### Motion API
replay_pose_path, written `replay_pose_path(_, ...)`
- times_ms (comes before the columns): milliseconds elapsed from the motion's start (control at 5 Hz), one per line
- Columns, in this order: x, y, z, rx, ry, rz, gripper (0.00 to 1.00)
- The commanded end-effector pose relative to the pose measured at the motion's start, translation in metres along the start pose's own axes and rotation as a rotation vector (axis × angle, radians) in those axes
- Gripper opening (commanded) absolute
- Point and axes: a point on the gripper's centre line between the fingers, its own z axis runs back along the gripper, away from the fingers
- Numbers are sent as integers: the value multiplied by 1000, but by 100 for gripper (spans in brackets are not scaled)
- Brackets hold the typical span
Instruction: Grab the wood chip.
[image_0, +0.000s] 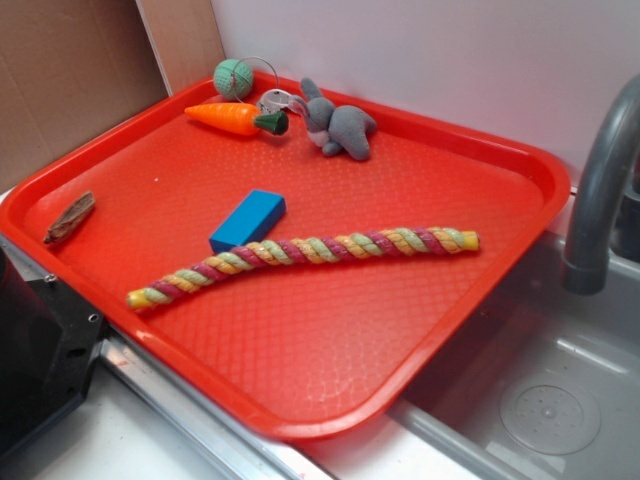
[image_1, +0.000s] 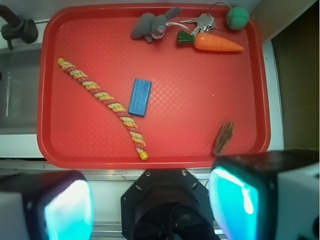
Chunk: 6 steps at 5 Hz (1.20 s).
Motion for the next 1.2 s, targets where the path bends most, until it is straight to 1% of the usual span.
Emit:
replay_pose_path(0,0,0,0,0,0,0,100)
replay_pose_path(200,-4,33,-35,-19,-1,223,100)
replay_pose_path(400,-6,55,-67,-20,-1,375,100)
replay_pose_path(600,-11,76,-99,29,-26,539,100)
replay_pose_path(800,-14,93,-133,58,-12,624,100)
replay_pose_path(1000,-14,108,-156,96,15,609,100)
